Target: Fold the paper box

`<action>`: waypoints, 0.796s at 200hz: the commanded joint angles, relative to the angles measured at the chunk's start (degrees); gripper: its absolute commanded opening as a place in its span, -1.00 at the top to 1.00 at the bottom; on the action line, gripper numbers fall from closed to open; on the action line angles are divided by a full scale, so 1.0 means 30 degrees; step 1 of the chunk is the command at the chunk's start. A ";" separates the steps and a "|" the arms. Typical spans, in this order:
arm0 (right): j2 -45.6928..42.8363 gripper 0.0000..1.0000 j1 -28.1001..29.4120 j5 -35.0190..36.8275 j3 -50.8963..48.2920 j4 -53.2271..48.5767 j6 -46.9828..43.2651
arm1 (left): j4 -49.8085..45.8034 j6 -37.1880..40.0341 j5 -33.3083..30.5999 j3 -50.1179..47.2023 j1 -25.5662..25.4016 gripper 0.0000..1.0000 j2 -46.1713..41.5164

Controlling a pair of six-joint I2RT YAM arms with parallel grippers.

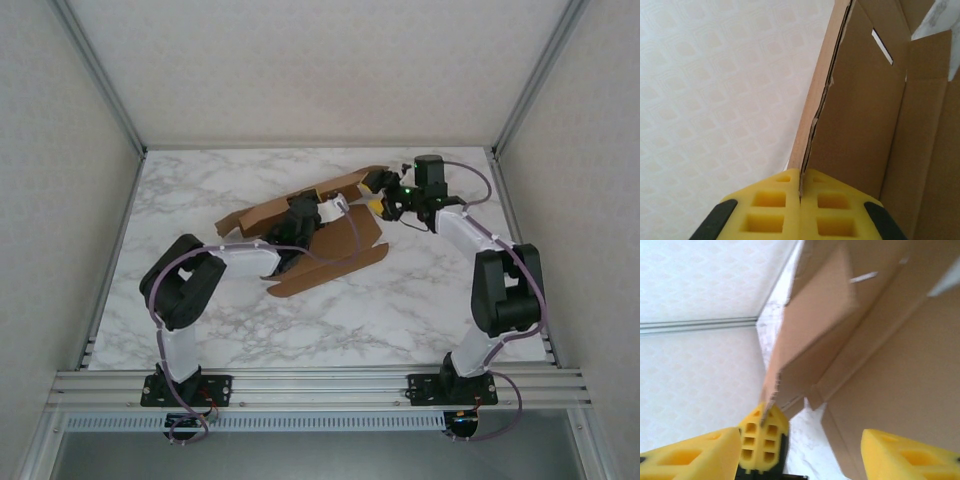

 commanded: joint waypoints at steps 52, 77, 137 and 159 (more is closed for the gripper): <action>0.2307 -0.13 0.0460 0.0402 0.2379 0.0467 0.0847 | -0.0884 -0.0439 0.1714 0.1060 0.0137 1.00 0.0569; 0.2532 0.28 0.0434 0.1150 0.2716 -0.0058 0.0373 | -0.0825 -0.0378 0.1617 0.1097 0.0128 1.00 0.0518; 0.3397 0.98 0.0428 0.1921 0.2217 0.1132 0.0937 | -0.2941 -0.1861 0.1602 0.1475 0.0069 0.19 -0.0524; 0.3526 1.00 0.0406 0.2245 0.1869 0.1935 0.1328 | -0.5424 -0.4687 0.1719 0.2017 -0.0013 0.03 -0.1952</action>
